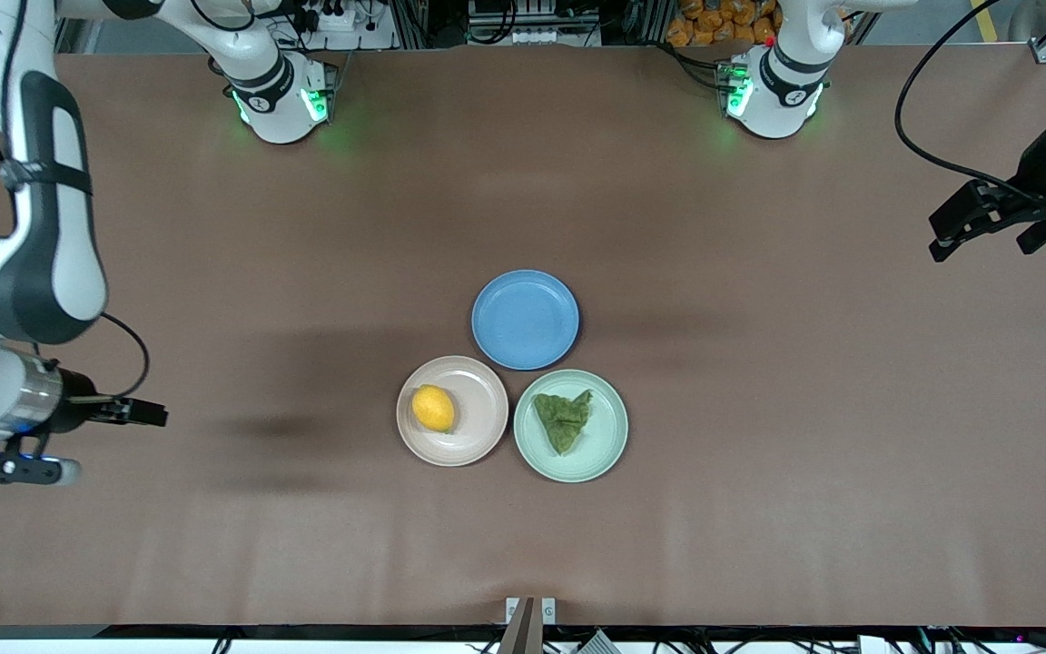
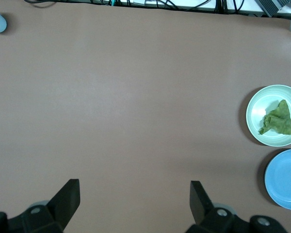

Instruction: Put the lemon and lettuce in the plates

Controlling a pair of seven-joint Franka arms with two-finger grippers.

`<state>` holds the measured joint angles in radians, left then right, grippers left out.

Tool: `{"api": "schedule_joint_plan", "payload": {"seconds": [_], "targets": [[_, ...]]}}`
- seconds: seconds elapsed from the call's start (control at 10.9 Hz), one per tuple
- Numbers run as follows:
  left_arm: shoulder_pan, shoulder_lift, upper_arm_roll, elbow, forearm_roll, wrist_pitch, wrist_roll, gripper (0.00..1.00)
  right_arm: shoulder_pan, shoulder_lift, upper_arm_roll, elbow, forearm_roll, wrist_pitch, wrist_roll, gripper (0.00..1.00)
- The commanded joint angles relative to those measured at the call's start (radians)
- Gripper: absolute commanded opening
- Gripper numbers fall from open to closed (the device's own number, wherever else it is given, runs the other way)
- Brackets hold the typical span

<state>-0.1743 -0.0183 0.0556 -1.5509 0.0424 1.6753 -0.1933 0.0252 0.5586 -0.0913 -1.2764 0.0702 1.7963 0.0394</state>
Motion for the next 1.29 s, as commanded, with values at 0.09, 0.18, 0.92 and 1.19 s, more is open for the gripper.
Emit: {"api": "schedule_joint_plan", "payload": {"seconds": [0.09,0.18,0.92,1.19], "targets": [[0.002,0.001,0.0,-0.02,-0.067,-0.051,0.049,1.0,-0.027,-0.094,-0.002,-0.026,-0.009,-0.064,0.01,1.0],[0.004,0.001,0.0,-0.024,-0.065,-0.06,0.061,1.0,-0.028,-0.118,-0.002,-0.038,-0.01,-0.075,0.01,1.0],[0.01,0.0,0.0,-0.018,-0.064,-0.063,0.06,1.0,-0.045,-0.351,-0.004,-0.268,-0.015,-0.066,-0.001,1.0],[0.015,0.001,0.001,-0.015,-0.062,-0.06,0.061,1.0,-0.044,-0.431,-0.004,-0.302,-0.016,-0.124,-0.001,1.0]]}}
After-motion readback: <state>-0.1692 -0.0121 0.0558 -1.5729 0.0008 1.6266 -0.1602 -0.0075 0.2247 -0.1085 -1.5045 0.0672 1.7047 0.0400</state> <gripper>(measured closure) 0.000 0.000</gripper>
